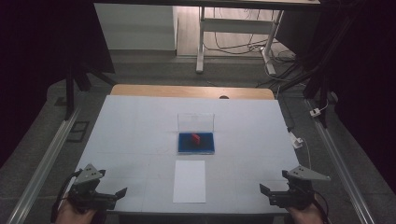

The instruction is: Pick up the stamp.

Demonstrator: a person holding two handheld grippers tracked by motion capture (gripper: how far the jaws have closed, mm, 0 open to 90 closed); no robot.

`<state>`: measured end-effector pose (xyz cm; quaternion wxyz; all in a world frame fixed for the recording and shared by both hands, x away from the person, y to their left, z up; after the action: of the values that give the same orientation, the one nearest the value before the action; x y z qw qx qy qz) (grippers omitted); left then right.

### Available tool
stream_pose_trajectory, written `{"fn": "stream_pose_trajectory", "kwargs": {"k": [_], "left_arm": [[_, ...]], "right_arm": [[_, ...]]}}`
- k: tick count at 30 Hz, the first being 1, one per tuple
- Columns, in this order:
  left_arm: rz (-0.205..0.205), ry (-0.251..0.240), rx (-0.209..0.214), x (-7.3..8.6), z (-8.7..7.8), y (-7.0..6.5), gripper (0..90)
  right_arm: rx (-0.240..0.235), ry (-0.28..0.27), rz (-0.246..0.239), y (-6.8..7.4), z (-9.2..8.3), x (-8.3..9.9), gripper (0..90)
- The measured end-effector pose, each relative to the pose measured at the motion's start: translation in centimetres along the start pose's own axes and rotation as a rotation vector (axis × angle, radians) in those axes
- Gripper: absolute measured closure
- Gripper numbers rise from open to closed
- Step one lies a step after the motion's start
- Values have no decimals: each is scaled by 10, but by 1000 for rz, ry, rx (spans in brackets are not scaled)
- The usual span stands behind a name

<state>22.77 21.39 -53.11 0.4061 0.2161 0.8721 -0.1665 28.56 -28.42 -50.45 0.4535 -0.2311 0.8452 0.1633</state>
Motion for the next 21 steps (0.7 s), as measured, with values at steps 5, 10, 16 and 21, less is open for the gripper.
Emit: {"fn": "stream_pose_trajectory", "kwargs": {"k": [5, 10, 16, 21], "left_arm": [[-8, 1, 2, 0, 0, 0, 0], [-14, 5, -7, -1, 2, 0, 0], [-15, 15, -15, 1, 2, 0, 5], [-13, 22, -25, 1, 3, 1, 13]], "right_arm": [[-4, 2, 0, 0, 0, 0, 0], [-11, 2, 0, 0, -1, 0, 0], [-18, 1, 1, 1, 0, 0, 0], [-24, 2, 0, 2, 0, 0, 0]]}}
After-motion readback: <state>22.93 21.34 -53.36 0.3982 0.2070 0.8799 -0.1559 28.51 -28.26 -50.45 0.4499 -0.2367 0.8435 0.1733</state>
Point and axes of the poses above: each handheld gripper's, and its own axes: z roughly forward along the jaws, x roughly out of its underside, y roughly to its left, the point moved 8 cm from there along z, roughly forward along the jaws, and after that the axes turned 6 degrees about -y, right-handed, at the moved point
